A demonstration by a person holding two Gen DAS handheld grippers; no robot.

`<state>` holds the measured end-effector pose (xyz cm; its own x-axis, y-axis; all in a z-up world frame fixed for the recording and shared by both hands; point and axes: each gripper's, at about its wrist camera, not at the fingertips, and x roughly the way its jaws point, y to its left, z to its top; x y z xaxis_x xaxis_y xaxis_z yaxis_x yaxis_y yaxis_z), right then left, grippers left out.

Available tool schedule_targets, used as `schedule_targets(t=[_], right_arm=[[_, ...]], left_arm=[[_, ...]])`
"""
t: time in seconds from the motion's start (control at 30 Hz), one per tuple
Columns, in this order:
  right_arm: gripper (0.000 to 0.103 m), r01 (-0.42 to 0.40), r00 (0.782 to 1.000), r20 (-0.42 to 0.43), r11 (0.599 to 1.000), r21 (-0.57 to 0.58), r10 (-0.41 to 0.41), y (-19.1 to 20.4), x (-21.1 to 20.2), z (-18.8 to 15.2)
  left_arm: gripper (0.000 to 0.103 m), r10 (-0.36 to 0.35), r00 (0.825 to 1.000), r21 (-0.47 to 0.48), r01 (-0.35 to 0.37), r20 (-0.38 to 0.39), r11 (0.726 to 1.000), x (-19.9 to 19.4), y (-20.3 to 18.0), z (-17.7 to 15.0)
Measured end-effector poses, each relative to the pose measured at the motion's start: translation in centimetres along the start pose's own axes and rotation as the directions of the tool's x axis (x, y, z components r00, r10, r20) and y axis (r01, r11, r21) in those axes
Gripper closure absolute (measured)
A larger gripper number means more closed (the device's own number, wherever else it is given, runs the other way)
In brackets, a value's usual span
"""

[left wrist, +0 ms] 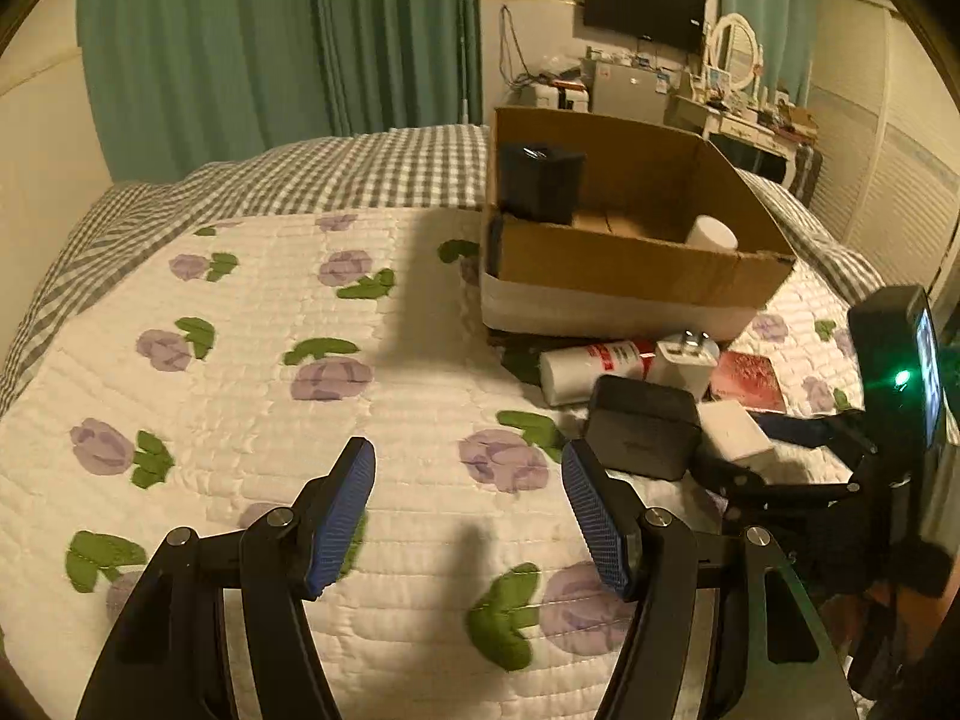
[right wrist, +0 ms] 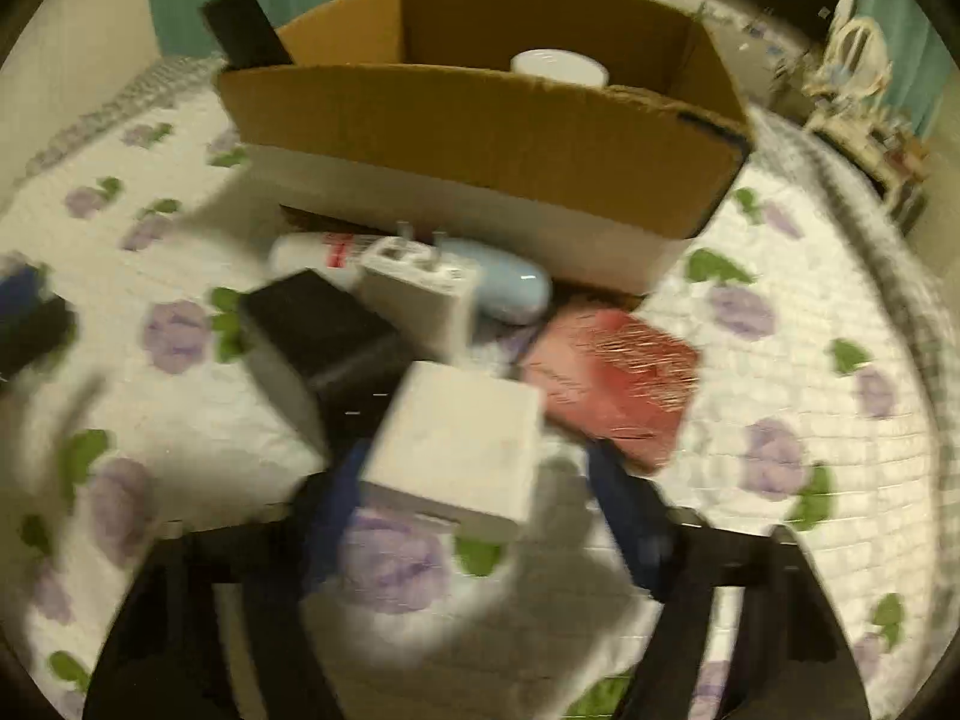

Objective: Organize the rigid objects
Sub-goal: 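Move both tools back down to the remaining items, then grasp the black charger block with the left tool while the right tool grasps the white square charger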

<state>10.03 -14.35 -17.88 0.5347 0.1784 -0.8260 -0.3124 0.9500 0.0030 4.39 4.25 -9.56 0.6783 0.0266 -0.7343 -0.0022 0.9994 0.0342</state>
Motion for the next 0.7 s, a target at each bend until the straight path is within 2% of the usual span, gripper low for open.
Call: schedule_targets(t=[0.13,0.3,0.4,0.5,0.7], right_arm=[[0.05,0.022,0.998,0.064,1.0,-0.016,-0.021,-0.3,-1.9,-0.6],[0.052,0.015,0.99,0.139,0.999,0.05,-0.022,-3.4,-4.8,-0.4],[0.052,-0.006,0.988,0.157,0.995,0.096,-0.009,-5.0,-5.4,-0.1],[0.052,-0.031,0.987,0.162,0.994,0.109,0.013,-5.6,-5.4,0.1],[0.052,-0.059,0.985,0.167,0.993,0.106,0.041,-5.8,-5.0,0.2]], left_arm=[[0.035,-0.016,1.0,0.032,0.016,-0.014,0.999,0.5,-1.8,-0.1],[0.035,-0.089,0.995,0.064,0.091,-0.036,0.994,1.3,-4.6,0.3],[0.035,-0.138,0.989,0.125,0.144,-0.056,0.982,2.1,-6.5,0.5],[0.035,-0.138,0.987,0.175,0.15,-0.082,0.973,3.3,-7.8,0.6],[0.034,-0.13,0.983,0.175,0.152,-0.13,0.973,6.0,-8.3,1.5]])
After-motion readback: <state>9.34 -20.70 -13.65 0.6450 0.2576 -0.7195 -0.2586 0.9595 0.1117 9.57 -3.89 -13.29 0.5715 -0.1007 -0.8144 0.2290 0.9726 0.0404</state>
